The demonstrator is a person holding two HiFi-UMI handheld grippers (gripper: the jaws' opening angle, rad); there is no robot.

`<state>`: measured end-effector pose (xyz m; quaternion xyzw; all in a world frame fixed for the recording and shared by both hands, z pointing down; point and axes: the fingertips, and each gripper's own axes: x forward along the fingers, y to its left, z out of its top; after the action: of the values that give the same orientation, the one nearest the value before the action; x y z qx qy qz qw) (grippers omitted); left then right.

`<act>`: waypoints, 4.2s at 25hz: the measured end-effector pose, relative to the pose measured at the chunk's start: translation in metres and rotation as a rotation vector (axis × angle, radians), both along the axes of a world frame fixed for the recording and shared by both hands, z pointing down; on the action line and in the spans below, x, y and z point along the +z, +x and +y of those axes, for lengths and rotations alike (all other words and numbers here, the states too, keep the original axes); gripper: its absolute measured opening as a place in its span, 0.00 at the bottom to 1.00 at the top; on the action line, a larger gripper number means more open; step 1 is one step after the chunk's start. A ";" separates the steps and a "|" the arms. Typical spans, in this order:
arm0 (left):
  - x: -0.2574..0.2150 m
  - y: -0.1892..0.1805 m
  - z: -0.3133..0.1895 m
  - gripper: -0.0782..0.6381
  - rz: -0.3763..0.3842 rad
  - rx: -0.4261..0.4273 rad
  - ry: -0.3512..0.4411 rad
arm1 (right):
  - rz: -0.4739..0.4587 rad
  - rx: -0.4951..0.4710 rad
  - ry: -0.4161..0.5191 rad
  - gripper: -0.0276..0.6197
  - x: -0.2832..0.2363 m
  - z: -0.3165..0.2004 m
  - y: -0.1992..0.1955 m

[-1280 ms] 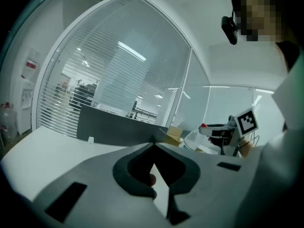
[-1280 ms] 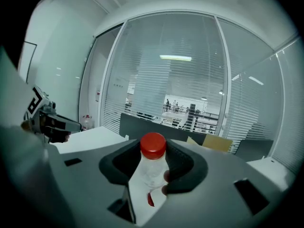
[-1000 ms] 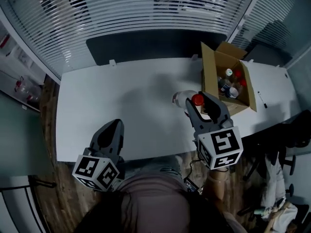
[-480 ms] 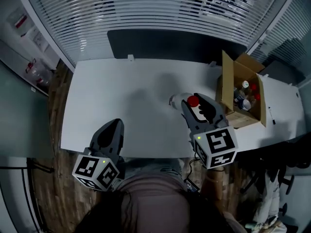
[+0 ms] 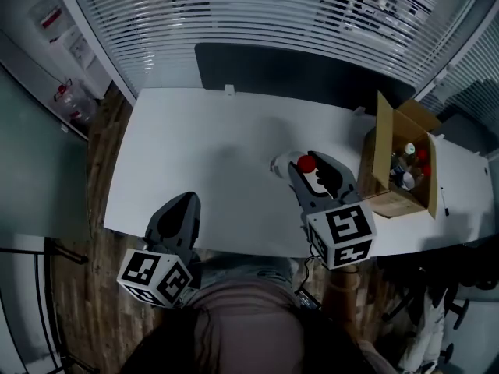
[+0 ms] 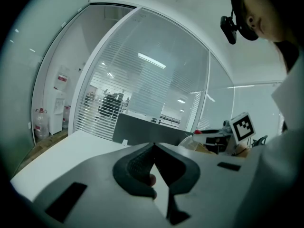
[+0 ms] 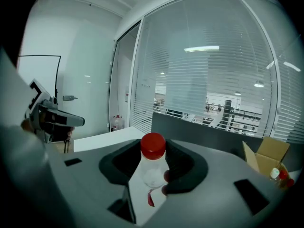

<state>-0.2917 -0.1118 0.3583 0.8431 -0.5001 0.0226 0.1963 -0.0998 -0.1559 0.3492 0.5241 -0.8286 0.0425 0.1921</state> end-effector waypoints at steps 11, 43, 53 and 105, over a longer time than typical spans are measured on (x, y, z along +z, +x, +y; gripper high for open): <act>0.009 -0.019 0.000 0.12 -0.011 -0.046 -0.031 | 0.017 -0.065 -0.064 0.31 0.030 -0.015 -0.030; 0.034 -0.041 -0.016 0.12 -0.009 -0.078 -0.064 | 0.071 -0.158 -0.252 0.31 0.114 -0.040 -0.072; 0.031 -0.040 -0.024 0.12 -0.020 -0.086 -0.079 | 0.055 -0.161 -0.260 0.31 0.117 -0.046 -0.073; 0.020 -0.006 -0.014 0.12 0.000 0.046 -0.019 | 0.027 -0.067 -0.225 0.34 0.097 -0.006 -0.042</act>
<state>-0.2979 -0.1256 0.3785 0.8525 -0.4803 0.0322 0.2037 -0.1417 -0.1617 0.4459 0.4716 -0.8330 0.1217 0.2623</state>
